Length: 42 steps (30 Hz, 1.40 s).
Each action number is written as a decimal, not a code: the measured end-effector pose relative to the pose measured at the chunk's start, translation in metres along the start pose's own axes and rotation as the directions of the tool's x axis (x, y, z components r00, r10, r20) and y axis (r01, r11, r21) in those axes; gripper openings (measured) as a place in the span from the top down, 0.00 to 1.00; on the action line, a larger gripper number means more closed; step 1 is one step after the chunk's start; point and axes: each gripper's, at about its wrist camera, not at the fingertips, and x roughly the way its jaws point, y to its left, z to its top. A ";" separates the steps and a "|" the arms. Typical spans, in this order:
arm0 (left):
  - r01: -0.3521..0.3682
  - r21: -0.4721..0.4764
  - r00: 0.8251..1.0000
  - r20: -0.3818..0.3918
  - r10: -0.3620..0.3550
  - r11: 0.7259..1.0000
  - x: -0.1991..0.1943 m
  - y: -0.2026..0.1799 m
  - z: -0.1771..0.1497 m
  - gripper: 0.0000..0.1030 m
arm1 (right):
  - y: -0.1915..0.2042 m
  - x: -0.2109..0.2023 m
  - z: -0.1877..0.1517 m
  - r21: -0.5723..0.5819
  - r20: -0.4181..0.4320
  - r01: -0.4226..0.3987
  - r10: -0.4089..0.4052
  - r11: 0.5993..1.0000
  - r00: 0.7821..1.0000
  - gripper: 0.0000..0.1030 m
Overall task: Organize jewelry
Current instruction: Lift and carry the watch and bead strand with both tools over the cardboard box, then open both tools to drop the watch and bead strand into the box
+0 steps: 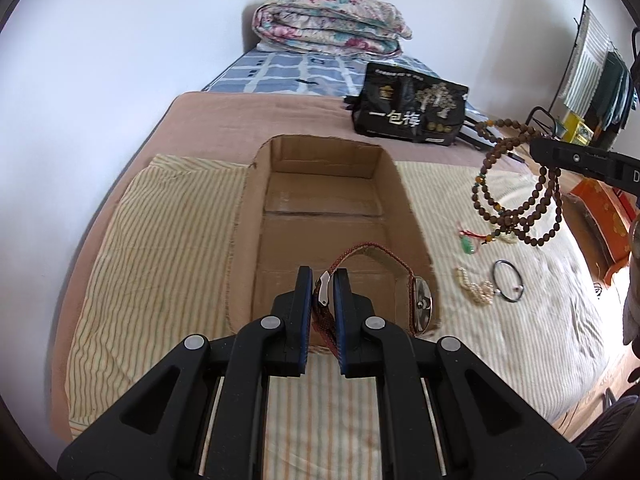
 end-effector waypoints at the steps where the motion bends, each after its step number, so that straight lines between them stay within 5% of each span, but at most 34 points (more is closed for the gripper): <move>1: -0.002 -0.004 1.000 -0.005 0.002 1.000 0.003 0.003 0.001 0.92 | 0.005 0.006 0.002 -0.007 -0.003 -0.007 0.007 1.000 1.000 0.90; 27: 0.003 -0.035 0.996 -0.088 -0.006 0.999 0.059 0.021 0.002 0.92 | 0.029 0.126 0.006 0.023 -0.110 -0.089 0.091 0.996 0.990 0.90; 29: 0.005 -0.032 0.996 -0.093 -0.008 0.999 0.061 0.020 0.002 0.84 | 0.029 0.127 0.006 0.011 -0.111 -0.081 0.082 0.997 0.990 0.83; 31: 0.004 -0.031 0.996 -0.090 -0.006 1.000 0.060 0.018 0.002 0.78 | 0.030 0.128 0.006 0.001 -0.104 -0.067 0.066 0.998 0.992 0.59; 37: -0.008 -0.047 0.997 -0.081 0.004 0.999 0.056 0.019 0.002 0.76 | 0.031 0.121 0.006 -0.013 -0.085 -0.037 0.035 0.999 0.996 0.42; 42: -0.014 -0.051 0.997 -0.070 0.010 0.999 0.048 0.019 0.001 0.76 | 0.028 0.113 0.005 -0.013 -0.076 -0.027 0.025 1.000 0.997 0.41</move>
